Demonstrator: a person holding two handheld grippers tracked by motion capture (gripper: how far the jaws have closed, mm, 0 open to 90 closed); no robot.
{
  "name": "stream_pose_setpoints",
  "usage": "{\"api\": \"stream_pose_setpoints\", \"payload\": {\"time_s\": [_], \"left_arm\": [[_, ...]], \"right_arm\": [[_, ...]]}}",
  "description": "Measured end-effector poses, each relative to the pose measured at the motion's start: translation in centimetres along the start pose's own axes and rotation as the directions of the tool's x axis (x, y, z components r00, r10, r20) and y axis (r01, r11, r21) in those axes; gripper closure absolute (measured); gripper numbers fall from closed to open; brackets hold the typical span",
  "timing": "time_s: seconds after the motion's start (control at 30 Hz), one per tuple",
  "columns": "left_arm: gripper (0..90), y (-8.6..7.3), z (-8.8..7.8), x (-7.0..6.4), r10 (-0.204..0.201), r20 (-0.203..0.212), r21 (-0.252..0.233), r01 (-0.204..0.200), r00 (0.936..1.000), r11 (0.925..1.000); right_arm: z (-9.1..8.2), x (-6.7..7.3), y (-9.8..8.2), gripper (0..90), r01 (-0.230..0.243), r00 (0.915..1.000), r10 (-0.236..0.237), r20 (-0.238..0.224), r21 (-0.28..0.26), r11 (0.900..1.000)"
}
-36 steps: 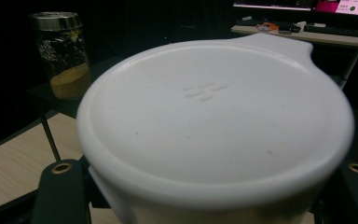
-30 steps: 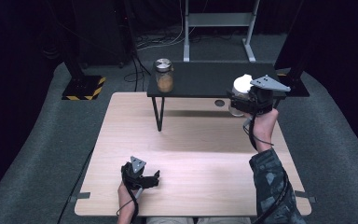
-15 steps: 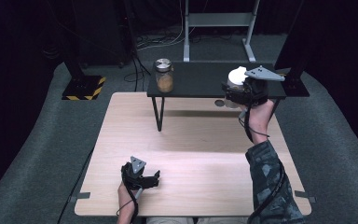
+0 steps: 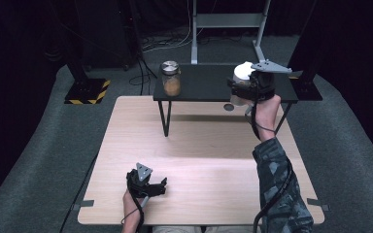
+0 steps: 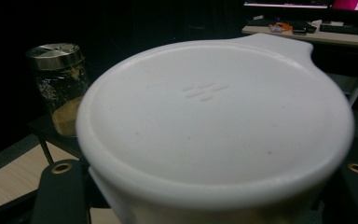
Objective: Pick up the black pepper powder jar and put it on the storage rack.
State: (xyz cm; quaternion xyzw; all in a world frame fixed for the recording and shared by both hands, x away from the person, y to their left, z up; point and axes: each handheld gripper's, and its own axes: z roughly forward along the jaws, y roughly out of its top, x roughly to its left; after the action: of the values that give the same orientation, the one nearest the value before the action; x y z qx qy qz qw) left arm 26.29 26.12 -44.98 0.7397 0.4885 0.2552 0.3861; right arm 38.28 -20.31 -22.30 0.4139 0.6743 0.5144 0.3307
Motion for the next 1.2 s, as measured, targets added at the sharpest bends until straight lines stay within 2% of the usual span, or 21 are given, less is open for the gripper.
{"api": "stream_pose_setpoints", "payload": {"time_s": [0.37, 0.8, 1.2], "left_arm": [[4.0, 0.0, 0.0, -0.2, 0.012, 0.0, 0.003, -0.012, 0.9999, 0.9999], [3.9, 0.1, 0.0, -0.3, 0.021, -0.004, 0.006, -0.021, 0.9998, 0.9998], [3.9, 0.0, 0.0, -0.4, 0.02, -0.008, 0.0, -0.02, 0.9998, 0.9998]], "right_arm": [[2.7, 0.2, 1.0, 28.2, 0.015, 0.9998, -0.014, -0.013, 0.035, 0.999], [5.7, -0.5, 1.9, 28.2, -0.032, 0.9989, 0.034, -0.032, 0.05, 0.998], [7.5, -0.9, 2.4, 28.2, -0.043, 0.999, 0.044, -0.008, 0.075, 0.996]]}}
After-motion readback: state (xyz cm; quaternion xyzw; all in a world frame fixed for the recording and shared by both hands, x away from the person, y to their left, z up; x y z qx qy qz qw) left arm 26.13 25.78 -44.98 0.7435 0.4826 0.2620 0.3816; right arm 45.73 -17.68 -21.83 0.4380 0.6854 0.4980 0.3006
